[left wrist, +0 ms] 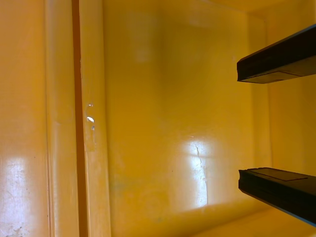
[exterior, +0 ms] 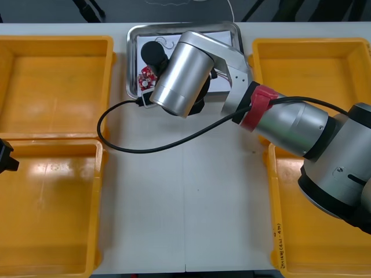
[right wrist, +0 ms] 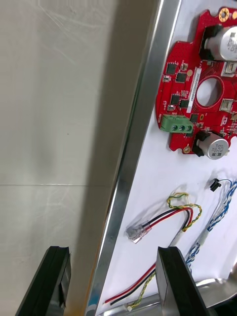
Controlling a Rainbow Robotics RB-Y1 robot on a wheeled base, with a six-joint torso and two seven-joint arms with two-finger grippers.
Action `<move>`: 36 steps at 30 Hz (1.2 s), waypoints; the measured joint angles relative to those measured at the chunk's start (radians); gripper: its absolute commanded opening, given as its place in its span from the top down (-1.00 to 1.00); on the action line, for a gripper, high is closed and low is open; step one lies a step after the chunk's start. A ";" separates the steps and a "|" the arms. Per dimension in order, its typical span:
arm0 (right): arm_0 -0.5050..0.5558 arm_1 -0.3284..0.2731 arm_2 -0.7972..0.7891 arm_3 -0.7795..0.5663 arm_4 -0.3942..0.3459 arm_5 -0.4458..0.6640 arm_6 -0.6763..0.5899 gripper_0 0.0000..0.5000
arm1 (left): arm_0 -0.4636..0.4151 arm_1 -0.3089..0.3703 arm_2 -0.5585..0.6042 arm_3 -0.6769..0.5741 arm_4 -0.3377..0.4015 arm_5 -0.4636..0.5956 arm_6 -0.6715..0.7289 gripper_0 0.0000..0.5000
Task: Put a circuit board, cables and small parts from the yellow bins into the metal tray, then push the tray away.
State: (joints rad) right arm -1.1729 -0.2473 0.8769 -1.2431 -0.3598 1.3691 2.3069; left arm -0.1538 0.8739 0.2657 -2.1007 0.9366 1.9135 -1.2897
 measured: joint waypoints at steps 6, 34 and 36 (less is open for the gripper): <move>0.000 -0.010 -0.035 -0.066 -0.087 0.078 0.000 -1.00 | 0.000 0.000 0.000 0.000 0.000 0.000 0.000 -1.00; 0.067 -0.284 -0.226 -0.402 -0.505 0.348 -0.543 -1.00 | 0.000 0.000 0.000 0.000 0.000 0.000 0.000 -1.00; 0.083 -0.301 -0.244 -0.433 -0.514 0.381 -0.584 -1.00 | 0.000 0.000 0.000 0.000 0.000 0.000 0.000 -1.00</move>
State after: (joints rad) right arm -1.0903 -0.5487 0.6330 -1.6761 -0.8737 1.7497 1.7227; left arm -0.1538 0.8739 0.2658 -2.1010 0.9364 1.9136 -1.2897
